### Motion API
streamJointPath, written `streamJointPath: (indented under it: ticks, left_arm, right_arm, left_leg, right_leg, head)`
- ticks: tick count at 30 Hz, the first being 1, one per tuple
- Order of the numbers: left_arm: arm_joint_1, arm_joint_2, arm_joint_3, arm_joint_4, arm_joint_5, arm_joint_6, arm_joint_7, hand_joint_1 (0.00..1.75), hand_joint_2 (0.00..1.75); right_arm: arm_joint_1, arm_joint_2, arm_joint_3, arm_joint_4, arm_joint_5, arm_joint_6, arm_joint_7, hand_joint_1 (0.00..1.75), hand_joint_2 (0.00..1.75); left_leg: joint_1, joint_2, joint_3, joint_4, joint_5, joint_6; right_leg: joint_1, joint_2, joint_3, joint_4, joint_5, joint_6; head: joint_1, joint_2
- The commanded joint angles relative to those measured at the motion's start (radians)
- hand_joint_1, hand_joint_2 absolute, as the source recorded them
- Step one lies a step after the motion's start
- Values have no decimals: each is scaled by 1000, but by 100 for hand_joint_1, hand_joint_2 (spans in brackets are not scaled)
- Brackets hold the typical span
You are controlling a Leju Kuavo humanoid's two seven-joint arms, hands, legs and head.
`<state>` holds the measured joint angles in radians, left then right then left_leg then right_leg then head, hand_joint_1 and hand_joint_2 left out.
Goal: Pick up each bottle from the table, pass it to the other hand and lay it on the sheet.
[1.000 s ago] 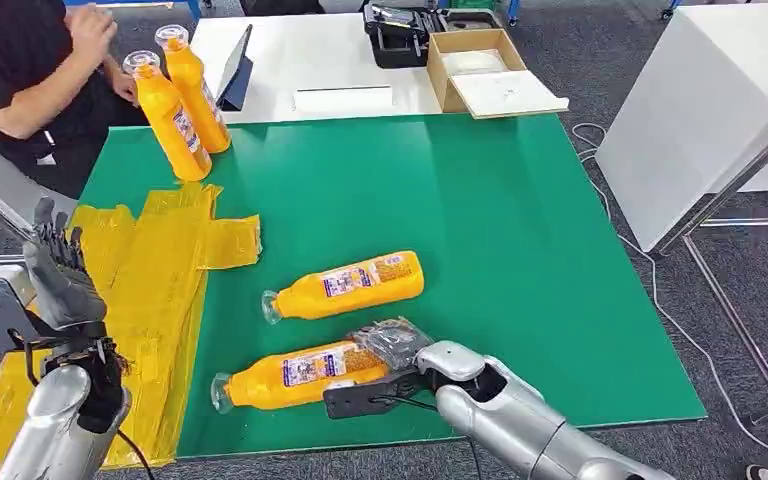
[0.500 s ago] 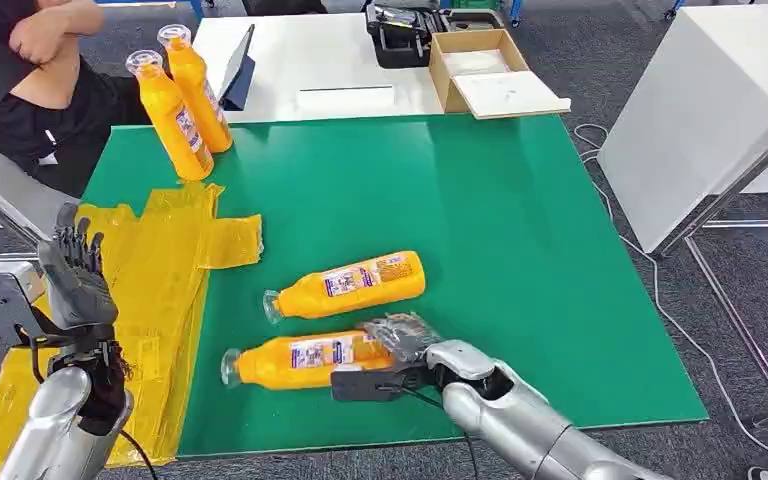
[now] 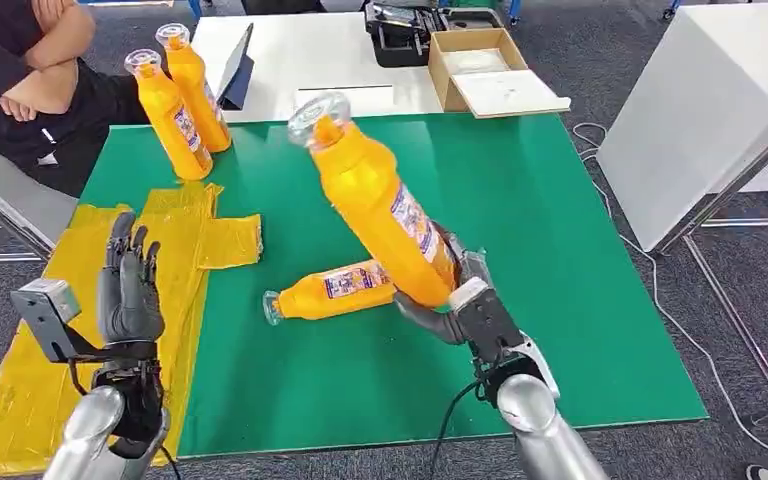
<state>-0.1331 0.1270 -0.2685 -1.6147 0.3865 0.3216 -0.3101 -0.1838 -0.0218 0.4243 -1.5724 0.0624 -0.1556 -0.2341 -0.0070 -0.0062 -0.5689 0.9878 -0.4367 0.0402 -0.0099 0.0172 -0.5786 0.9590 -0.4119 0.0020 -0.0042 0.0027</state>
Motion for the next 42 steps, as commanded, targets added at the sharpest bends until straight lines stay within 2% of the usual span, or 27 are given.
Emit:
streamJointPath:
  ticks: [1, 6, 9, 10, 18, 24, 33, 42]
  left_arm:
    - [15, -104, -65, -37, -24, 9, 10, 0, 175]
    - [13, -116, -75, -30, -6, 7, 24, 0, 175]
    - [-2, -129, -118, -27, -12, 13, 24, 0, 175]
    - [-5, -129, -127, -26, -11, 16, 26, 0, 175]
    - [-5, -126, -125, -26, -11, 16, 26, 0, 175]
    - [-36, -140, -189, -42, -19, 18, 42, 0, 175]
    - [-76, -149, -261, -52, -40, 14, 69, 0, 175]
    - [-158, -170, -286, -13, 103, -75, 155, 0, 175]
  right_arm:
    - [-5, 120, -34, 102, -243, 5, -75, 175, 175]
    - [-43, 136, -14, 165, -312, 17, -72, 175, 175]
    - [-136, 163, 38, 303, -297, 12, -47, 175, 175]
    - [-152, 171, 42, 331, -299, 12, -54, 175, 175]
    - [-150, 167, 41, 332, -299, 12, -54, 175, 175]
    - [-285, 194, 131, 530, -208, 43, 19, 175, 175]
    - [-415, 243, 256, 708, -77, 97, 104, 175, 175]
    - [-464, 290, 406, 825, 69, 104, 134, 175, 175]
  left_leg:
    - [0, 0, 3, -1, -1, -4]
    - [1, 0, 3, -1, 0, -2]
    - [1, 4, 6, -1, -2, -4]
    - [2, 3, 1, 0, 0, -2]
    - [1, 1, 4, 0, -1, -3]
    - [1, 3, 4, 1, -1, -4]
    - [1, 3, 4, 0, -1, -4]
    - [1, 0, 4, 0, 0, -4]
  right_leg:
    - [0, -2, 3, 0, -1, -1]
    - [1, -1, 3, -1, -1, -1]
    - [0, 1, 5, -1, -1, -1]
    - [1, 2, 1, 0, 1, 0]
    - [0, -1, 4, 0, -1, -1]
    - [1, 1, 3, 1, -1, -1]
    - [0, 0, 4, 1, -1, -1]
    - [1, -2, 4, 1, -1, -1]
  head:
    - [0, 0]
    - [0, 0]
    - [0, 0]
    - [0, 0]
    - [0, 0]
    - [0, 0]
    - [0, 0]
    - [0, 0]
